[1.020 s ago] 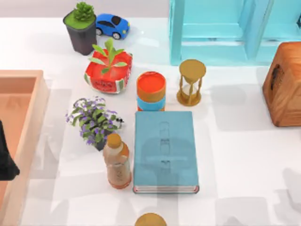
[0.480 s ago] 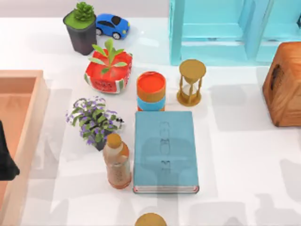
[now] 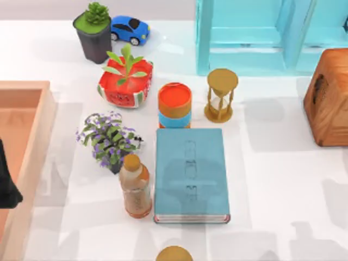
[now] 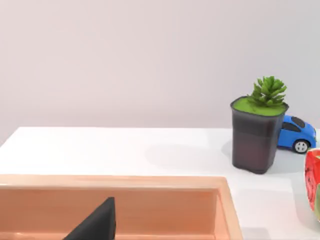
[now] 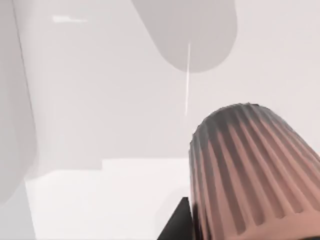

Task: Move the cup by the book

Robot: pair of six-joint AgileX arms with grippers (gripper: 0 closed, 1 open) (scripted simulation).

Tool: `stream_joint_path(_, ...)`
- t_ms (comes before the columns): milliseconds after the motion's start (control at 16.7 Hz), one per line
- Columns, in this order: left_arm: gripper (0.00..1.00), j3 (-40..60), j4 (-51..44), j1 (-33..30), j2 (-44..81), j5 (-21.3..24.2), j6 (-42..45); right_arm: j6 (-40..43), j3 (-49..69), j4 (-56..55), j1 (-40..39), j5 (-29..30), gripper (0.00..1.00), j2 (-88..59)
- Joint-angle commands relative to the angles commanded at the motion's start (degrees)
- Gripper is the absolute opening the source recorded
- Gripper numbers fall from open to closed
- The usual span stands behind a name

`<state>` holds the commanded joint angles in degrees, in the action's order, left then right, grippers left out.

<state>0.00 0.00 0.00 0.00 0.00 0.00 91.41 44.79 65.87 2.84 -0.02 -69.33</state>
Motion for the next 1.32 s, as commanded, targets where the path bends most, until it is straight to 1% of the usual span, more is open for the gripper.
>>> stream_joint_path(120, 1.0, 0.0, 0.0, 0.0, 0.0, 0.0, 0.0, -3.89, 2.87, 0.98, -1.35, 0.01, 0.0, -2.05)
stream_joint_path(240, 1.0, 0.0, 0.0, 0.0, 0.0, 0.0, 0.0, -9.77, 6.94, 2.41, -3.32, 0.02, 0.0, -5.06)
stream_joint_path(360, 1.0, 0.0, 0.0, 0.0, 0.0, 0.0, 0.0, -17.32, 11.75, 4.23, -5.76, 0.02, 0.0, -8.85)
stream_joint_path(480, 1.0, 0.0, 0.0, 0.0, 0.0, 0.0, 0.0, -26.62, 17.0, 6.36, -8.6, -0.02, 0.0, -13.23)
stream_joint_path(660, 1.0, 0.0, 0.0, 0.0, 0.0, 0.0, 0.0, -44.22, 25.21, 9.84, -13.44, -0.2, 0.0, -20.5)
stream_joint_path(960, 1.0, 0.0, 0.0, 0.0, 0.0, 0.0, 0.0, -79.04, 38.8, 15.07, -21.98, -0.7, 0.0, -32.29)
stream_joint_path(1080, 1.0, 0.0, 0.0, 0.0, 0.0, 0.0, 0.0, -91.74, 43.9, 16.47, -25.1, -0.85, 0.0, -36.11)
stream_joint_path(1200, 1.0, 0.0, 0.0, 0.0, 0.0, 0.0, 0.0, -102.49, 48.52, 17.29, -27.8, -0.89, 0.0, -39.09)
stream_joint_path(1320, 1.0, 0.0, 0.0, 0.0, 0.0, 0.0, 0.0, -110.99, 52.5, 17.65, -30.03, -0.83, 0.0, -41.28)
